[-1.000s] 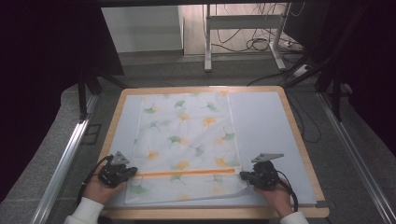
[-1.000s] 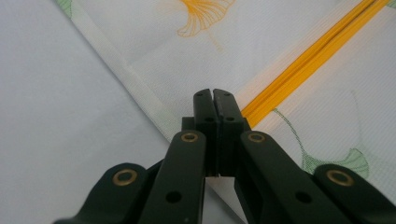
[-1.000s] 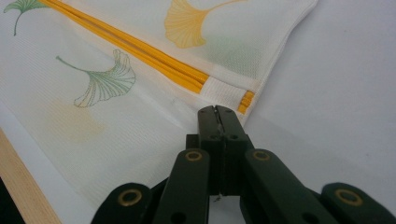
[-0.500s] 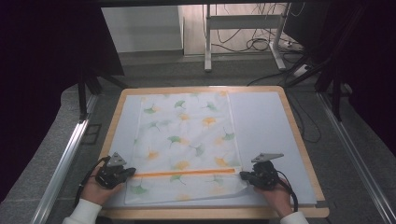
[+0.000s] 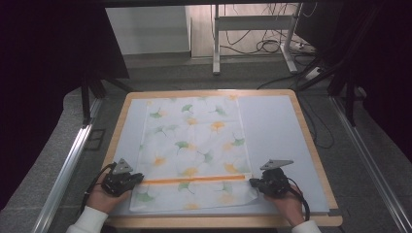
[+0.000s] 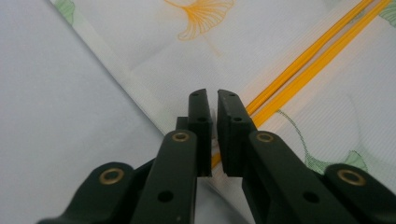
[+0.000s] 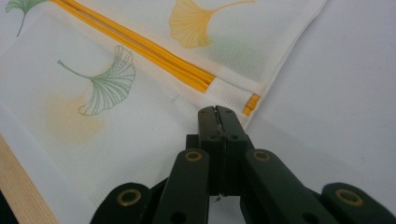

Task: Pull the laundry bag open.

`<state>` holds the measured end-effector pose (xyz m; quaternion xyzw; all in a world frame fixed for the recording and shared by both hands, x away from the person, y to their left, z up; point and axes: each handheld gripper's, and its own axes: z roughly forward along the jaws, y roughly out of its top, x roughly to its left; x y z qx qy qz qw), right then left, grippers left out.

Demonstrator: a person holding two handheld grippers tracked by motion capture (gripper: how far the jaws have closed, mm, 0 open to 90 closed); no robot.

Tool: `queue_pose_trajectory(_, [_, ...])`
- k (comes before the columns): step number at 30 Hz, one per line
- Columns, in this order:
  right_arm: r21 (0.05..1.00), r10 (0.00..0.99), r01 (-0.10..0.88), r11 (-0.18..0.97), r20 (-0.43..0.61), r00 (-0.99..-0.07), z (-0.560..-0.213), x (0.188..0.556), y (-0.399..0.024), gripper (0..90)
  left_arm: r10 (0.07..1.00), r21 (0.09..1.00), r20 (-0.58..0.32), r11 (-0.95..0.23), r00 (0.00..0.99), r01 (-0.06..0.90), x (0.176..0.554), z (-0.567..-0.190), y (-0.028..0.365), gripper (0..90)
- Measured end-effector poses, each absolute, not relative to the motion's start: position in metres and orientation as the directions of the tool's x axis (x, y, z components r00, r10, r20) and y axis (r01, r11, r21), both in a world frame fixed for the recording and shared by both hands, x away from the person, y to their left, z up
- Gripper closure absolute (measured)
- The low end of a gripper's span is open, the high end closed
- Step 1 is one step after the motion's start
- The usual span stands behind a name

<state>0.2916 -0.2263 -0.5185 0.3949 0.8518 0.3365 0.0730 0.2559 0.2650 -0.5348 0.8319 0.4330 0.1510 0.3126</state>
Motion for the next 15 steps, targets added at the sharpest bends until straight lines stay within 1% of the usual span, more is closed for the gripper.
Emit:
queue_pose_trajectory(3, [0.652, 0.708, 0.608, 0.453, 0.151, -0.690, -0.515, 0.290, -0.228, 89.0, 0.820, 0.680, -0.017, -0.410, 0.572, 0.607, 0.253, -0.531, 0.267, 77.8])
queue_pose_trajectory(4, [0.670, 0.705, 0.598, 0.440, 0.154, -0.692, -0.511, 0.289, -0.230, 88.5, 0.823, 0.688, -0.017, -0.403, 0.568, 0.604, 0.252, -0.530, 0.267, 74.0])
queue_pose_trajectory(5, [0.681, 0.702, 0.590, 0.434, 0.155, -0.695, -0.509, 0.289, -0.230, 86.8, 0.827, 0.703, -0.023, -0.387, 0.562, 0.597, 0.251, -0.529, 0.267, 71.0])
queue_pose_trajectory(8, [0.705, 0.693, 0.567, 0.427, 0.148, -0.706, -0.505, 0.288, -0.231, 82.5, 0.835, 0.726, -0.023, -0.365, 0.550, 0.583, 0.247, -0.526, 0.268, 66.4])
queue_pose_trajectory(12, [0.732, 0.683, 0.545, 0.408, 0.151, -0.714, -0.501, 0.292, -0.232, 73.7, 0.852, 0.752, -0.032, -0.324, 0.523, 0.574, 0.244, -0.523, 0.269, 54.5])
queue_pose_trajectory(15, [0.740, 0.693, 0.535, 0.407, 0.131, -0.709, -0.499, 0.295, -0.234, 67.5, 0.864, 0.772, -0.050, -0.285, 0.501, 0.568, 0.243, -0.521, 0.270, 44.2])
